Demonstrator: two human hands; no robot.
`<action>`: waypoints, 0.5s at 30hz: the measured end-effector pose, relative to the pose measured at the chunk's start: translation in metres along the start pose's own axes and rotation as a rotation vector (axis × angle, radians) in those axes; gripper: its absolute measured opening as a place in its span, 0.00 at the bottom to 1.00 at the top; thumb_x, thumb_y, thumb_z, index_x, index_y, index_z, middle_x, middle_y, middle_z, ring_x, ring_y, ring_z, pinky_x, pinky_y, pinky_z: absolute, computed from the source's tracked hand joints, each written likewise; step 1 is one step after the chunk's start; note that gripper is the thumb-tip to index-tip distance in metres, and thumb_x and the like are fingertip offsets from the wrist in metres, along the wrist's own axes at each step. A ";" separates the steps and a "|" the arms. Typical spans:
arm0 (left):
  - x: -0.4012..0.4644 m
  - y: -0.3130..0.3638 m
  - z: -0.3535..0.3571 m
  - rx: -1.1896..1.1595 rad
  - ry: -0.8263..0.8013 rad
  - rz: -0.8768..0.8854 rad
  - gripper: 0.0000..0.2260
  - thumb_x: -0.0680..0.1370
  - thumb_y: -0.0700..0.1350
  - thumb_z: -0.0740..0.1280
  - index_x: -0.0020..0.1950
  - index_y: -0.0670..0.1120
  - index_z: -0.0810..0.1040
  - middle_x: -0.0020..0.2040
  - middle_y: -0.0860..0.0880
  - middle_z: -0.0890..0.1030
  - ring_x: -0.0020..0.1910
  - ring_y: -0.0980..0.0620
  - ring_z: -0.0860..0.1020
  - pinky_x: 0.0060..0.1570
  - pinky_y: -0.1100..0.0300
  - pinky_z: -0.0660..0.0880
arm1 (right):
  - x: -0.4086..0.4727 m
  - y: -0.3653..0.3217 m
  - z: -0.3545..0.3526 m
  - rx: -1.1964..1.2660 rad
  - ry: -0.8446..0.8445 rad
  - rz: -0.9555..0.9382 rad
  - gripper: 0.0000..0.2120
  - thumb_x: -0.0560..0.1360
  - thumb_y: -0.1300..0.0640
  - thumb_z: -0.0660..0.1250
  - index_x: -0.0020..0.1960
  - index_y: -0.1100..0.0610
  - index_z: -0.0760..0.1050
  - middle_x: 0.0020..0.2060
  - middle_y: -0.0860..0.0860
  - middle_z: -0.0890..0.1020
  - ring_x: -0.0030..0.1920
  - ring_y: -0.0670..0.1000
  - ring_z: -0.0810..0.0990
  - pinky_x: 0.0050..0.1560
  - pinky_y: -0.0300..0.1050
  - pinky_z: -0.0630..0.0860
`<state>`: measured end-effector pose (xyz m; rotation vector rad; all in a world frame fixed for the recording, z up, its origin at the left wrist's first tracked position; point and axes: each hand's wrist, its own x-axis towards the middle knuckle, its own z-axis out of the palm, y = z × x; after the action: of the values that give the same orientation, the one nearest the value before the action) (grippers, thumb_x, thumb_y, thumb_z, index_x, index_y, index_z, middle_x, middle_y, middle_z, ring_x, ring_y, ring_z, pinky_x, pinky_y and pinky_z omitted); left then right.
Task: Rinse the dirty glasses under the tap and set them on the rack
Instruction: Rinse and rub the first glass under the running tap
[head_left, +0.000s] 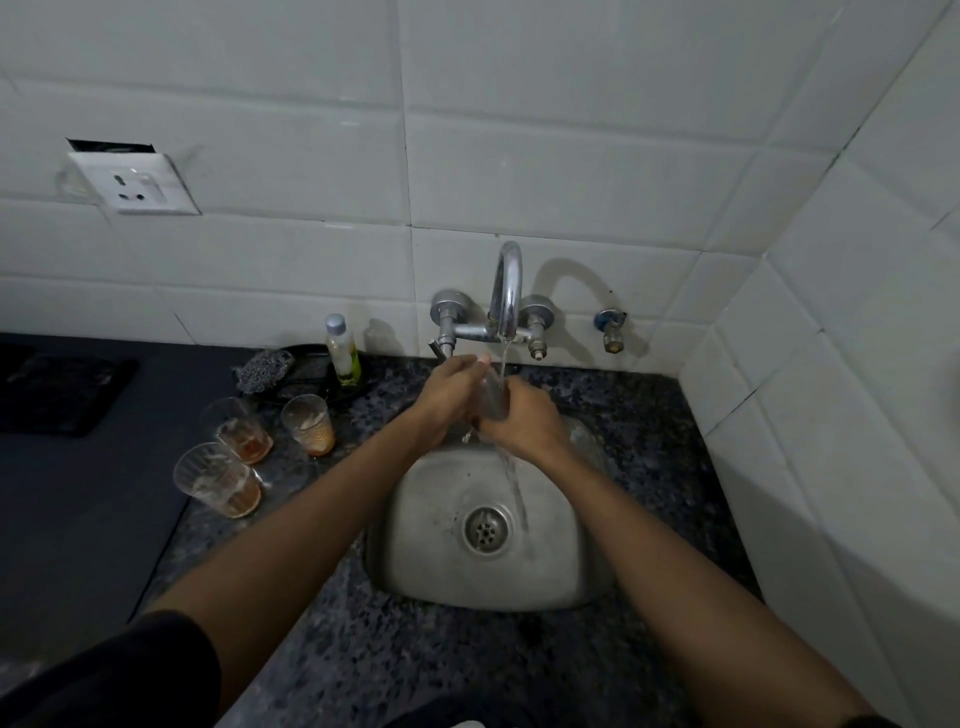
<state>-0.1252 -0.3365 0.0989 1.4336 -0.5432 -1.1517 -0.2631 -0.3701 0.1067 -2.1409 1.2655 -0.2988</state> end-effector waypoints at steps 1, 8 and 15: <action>0.000 0.001 -0.001 -0.009 -0.001 -0.012 0.14 0.83 0.53 0.66 0.60 0.44 0.81 0.52 0.44 0.86 0.52 0.47 0.85 0.53 0.50 0.82 | 0.001 0.002 0.001 0.023 0.001 0.013 0.28 0.67 0.40 0.76 0.61 0.54 0.78 0.51 0.51 0.85 0.50 0.53 0.85 0.49 0.49 0.82; 0.009 -0.004 -0.011 -0.040 0.235 0.011 0.06 0.83 0.42 0.66 0.57 0.40 0.78 0.45 0.41 0.83 0.40 0.47 0.83 0.44 0.52 0.84 | -0.002 0.010 0.006 0.187 0.053 0.080 0.27 0.65 0.44 0.82 0.58 0.54 0.77 0.50 0.48 0.84 0.50 0.49 0.83 0.50 0.48 0.81; 0.039 -0.008 -0.024 0.291 0.488 0.045 0.16 0.75 0.49 0.76 0.57 0.42 0.80 0.49 0.44 0.85 0.43 0.48 0.85 0.45 0.51 0.85 | -0.001 0.009 0.005 0.189 0.032 0.056 0.28 0.67 0.47 0.83 0.60 0.56 0.75 0.49 0.45 0.80 0.48 0.47 0.80 0.42 0.40 0.73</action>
<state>-0.0907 -0.3567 0.0751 1.8688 -0.4018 -0.6648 -0.2676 -0.3707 0.0976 -1.9448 1.2610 -0.4131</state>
